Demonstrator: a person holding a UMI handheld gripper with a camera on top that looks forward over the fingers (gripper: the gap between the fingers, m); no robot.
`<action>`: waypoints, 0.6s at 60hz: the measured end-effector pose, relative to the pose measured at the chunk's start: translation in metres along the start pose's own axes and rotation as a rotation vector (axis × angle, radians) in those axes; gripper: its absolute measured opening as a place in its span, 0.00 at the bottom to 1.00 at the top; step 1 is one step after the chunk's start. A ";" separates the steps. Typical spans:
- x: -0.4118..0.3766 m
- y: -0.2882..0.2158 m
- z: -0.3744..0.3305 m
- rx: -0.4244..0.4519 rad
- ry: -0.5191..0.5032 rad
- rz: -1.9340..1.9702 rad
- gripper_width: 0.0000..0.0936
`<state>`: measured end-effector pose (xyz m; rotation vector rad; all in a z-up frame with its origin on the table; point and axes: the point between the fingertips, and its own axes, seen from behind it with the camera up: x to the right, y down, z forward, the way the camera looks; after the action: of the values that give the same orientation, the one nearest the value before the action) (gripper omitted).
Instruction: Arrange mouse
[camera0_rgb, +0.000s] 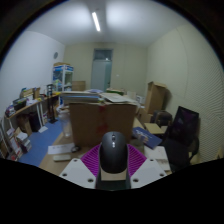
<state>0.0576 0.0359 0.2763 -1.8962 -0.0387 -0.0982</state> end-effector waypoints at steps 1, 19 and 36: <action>0.010 0.011 0.003 -0.001 0.009 0.003 0.36; 0.067 0.240 0.034 -0.336 -0.054 0.021 0.36; 0.065 0.296 0.038 -0.424 -0.060 0.027 0.56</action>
<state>0.1470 -0.0251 -0.0093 -2.3228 -0.0347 -0.0321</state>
